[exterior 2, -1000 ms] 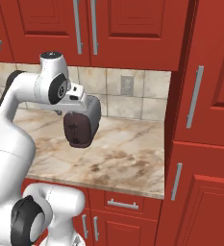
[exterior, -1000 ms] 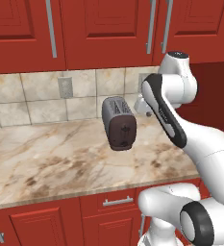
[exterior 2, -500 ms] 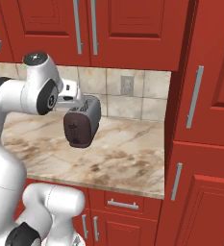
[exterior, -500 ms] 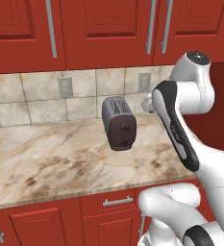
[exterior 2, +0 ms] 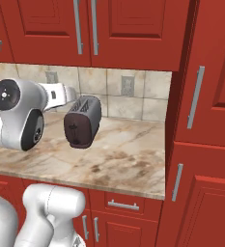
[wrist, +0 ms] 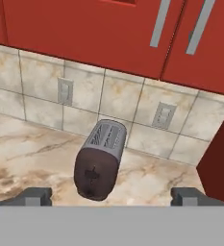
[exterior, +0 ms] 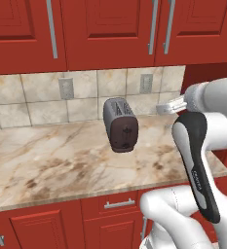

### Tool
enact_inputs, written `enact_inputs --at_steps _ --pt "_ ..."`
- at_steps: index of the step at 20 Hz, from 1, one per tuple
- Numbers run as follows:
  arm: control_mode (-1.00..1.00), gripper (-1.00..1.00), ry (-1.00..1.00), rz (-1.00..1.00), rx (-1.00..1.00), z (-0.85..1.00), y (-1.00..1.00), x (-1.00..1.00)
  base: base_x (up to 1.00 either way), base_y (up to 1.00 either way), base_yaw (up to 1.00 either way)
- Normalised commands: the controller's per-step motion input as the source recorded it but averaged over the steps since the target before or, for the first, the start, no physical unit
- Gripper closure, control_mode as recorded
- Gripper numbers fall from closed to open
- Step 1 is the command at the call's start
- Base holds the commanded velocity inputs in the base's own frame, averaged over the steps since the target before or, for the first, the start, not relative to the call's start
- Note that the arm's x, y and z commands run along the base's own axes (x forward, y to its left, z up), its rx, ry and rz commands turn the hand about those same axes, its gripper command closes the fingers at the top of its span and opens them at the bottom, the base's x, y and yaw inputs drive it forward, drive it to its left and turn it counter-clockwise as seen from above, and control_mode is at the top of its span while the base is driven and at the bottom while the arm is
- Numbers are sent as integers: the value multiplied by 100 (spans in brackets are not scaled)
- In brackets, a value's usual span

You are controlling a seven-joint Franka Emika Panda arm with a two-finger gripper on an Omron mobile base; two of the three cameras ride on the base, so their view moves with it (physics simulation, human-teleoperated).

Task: Open the cabinet directly in front. Then move the wine and the cup to the dining counter with the candle on it.

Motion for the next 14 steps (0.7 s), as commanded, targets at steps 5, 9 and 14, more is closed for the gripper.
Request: enact_inputs --at_steps 5,9,14 --pt "-100 -100 -37 0 0 49 0 -10 0 0 0" --pt "-100 -100 -28 0 0 37 0 -2 0 0 0" --pt "-100 -100 -21 0 0 24 0 -6 0 0 0"
